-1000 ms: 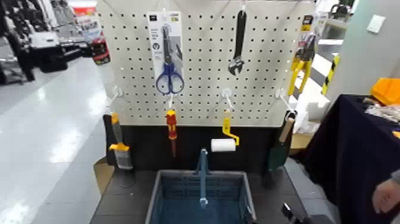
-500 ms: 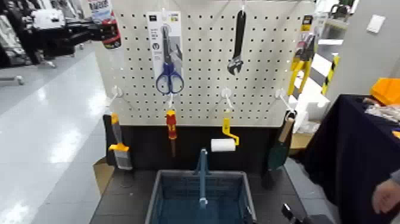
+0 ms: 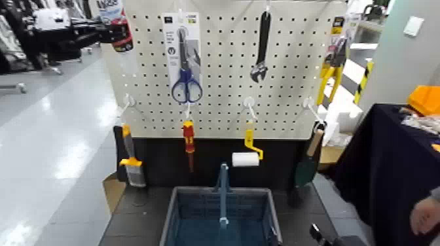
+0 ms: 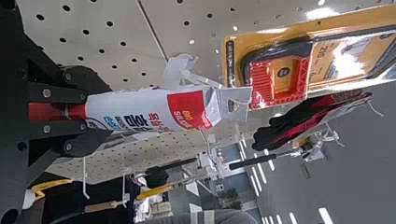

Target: Put the red glue tube into the crate.

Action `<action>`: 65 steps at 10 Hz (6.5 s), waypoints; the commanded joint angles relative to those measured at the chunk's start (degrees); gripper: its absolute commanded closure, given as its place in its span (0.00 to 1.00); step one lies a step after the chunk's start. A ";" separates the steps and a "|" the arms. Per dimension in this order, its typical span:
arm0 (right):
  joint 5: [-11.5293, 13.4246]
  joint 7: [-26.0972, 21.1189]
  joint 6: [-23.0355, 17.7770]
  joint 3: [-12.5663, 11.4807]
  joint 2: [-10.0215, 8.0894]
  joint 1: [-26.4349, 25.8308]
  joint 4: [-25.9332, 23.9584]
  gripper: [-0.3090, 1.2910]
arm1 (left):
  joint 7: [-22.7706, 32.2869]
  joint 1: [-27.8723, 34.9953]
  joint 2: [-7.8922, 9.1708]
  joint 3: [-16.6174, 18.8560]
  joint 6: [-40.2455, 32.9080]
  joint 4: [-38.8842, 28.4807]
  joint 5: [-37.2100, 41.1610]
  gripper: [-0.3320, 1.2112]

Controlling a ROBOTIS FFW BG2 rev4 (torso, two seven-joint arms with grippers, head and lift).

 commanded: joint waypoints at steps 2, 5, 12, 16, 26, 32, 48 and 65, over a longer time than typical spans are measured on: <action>0.00 0.09 0.24 -0.01 0.01 -0.09 -0.05 0.29 | 0.26 1.13 -0.26 -0.24 0.35 -0.76 0.95 0.98; 0.00 0.09 0.59 0.08 0.01 -0.26 -0.14 0.29 | 1.32 3.76 -1.76 -2.08 0.97 -1.64 3.76 0.98; 0.00 0.26 0.94 0.17 -0.34 -0.44 -0.14 0.29 | 3.16 12.64 -7.47 -5.86 1.93 -1.38 9.39 0.98; 0.00 0.44 1.11 0.17 -0.34 -0.44 -0.05 0.29 | 3.86 19.23 -10.11 -5.42 4.40 -0.59 9.56 0.98; -0.35 1.67 1.11 0.26 -0.34 -0.79 0.30 0.29 | 2.02 21.78 -12.65 -9.03 0.09 17.78 3.59 0.98; -0.79 2.28 1.11 0.34 -0.34 -1.14 0.74 0.30 | 1.58 21.16 -13.27 -10.96 0.09 20.59 -3.80 0.98; -1.41 2.72 0.41 0.26 -0.60 -1.40 1.18 0.30 | 2.19 20.02 -13.53 -13.42 -0.09 23.58 -6.43 0.10; -0.88 2.19 -0.99 -0.18 -0.87 -0.44 1.09 0.30 | 40.51 53.51 -22.32 0.91 -9.93 -19.40 -16.45 0.12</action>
